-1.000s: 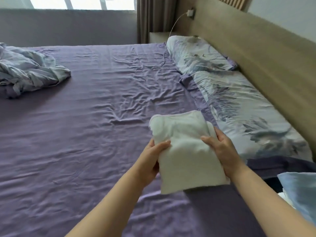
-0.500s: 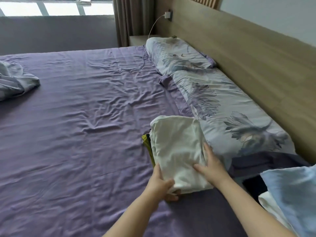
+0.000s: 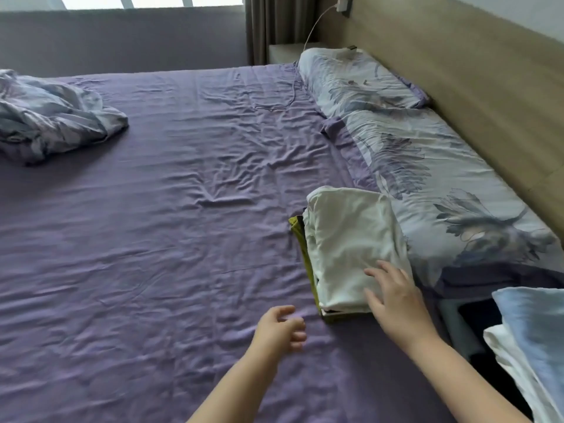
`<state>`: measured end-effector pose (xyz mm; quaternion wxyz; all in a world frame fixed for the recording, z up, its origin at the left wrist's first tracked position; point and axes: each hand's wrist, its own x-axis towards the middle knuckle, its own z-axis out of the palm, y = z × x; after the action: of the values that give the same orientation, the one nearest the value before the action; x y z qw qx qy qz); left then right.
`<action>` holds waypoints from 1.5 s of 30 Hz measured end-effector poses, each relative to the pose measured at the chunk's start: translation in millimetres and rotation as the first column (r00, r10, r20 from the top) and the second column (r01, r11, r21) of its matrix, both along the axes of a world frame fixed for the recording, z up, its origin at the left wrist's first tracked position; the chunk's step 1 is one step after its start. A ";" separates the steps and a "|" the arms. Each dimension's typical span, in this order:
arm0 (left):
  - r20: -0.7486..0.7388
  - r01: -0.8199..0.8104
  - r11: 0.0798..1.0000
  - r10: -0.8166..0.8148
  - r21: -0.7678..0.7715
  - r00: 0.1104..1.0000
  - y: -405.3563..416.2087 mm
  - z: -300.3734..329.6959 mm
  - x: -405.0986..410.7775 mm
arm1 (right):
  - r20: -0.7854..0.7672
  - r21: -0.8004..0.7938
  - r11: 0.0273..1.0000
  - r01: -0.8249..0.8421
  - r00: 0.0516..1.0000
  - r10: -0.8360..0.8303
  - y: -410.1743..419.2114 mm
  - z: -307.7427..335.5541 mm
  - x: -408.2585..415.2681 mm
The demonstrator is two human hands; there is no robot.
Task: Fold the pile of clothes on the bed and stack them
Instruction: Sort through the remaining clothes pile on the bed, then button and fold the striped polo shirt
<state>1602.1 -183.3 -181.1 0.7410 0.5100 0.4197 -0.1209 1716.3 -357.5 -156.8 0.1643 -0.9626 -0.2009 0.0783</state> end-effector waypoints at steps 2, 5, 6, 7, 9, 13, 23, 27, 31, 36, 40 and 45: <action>-0.026 -0.047 0.998 0.048 0.033 0.999 13.4 -2.8 -29.9 | -0.077 0.143 0.986 -0.085 0.992 0.097 18.6 1.3 -33.2; -0.062 -0.115 0.991 0.119 0.062 0.991 33.0 -9.0 -74.8 | -0.186 0.212 0.956 -0.203 0.952 0.244 49.9 -8.0 -86.1; -0.074 -0.124 0.989 0.130 0.086 0.989 39.7 -12.8 -90.3 | -0.214 0.210 0.950 -0.231 0.937 0.275 60.2 -13.9 -103.6; -0.083 -0.123 0.985 0.133 0.121 0.988 46.7 -16.9 -104.6 | -0.240 0.203 0.946 -0.254 0.923 0.300 70.3 -20.5 -119.3; -0.101 -0.095 0.971 0.120 0.221 0.988 63.0 -26.0 -137.9 | -0.283 0.191 0.937 -0.292 0.898 0.338 92.8 -33.6 -151.4; -0.164 0.035 0.925 0.029 0.377 0.986 93.3 -37.5 -204.5 | -0.339 0.116 0.912 -0.393 0.847 0.408 132.0 -53.2 -207.7; -0.405 0.228 0.818 0.006 0.527 0.914 185.6 -47.4 -392.9 | -0.396 -0.181 0.666 -0.724 0.673 0.624 249.9 -72.6 -335.0; -0.438 0.235 0.796 0.042 0.558 0.898 230.2 -46.4 -450.5 | -0.392 -0.184 0.586 -0.789 0.606 0.692 311.2 -72.7 -383.8; -0.432 0.209 0.783 0.084 0.586 0.898 279.8 -44.8 -495.0 | -0.373 -0.175 0.526 -0.832 0.551 0.747 375.9 -69.6 -424.1; -0.409 0.147 0.724 0.199 0.673 0.891 351.6 -46.5 -529.1 | -0.343 -0.124 0.489 -0.863 0.500 0.795 455.7 -65.9 -453.8; -0.338 0.106 0.597 0.291 0.795 0.895 403.6 -56.1 -531.2 | -0.296 -0.091 0.522 -0.848 0.523 0.799 513.5 -66.2 -461.3; -0.263 0.116 0.494 0.239 0.862 0.935 447.8 -68.3 -487.2 | -0.272 -0.085 0.603 -0.793 0.600 0.752 557.3 -77.6 -455.5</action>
<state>1114.8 264.5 -249.4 0.3010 0.7667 0.5653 0.0452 1260.8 199.8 -234.4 0.0380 -0.7764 -0.5721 0.2616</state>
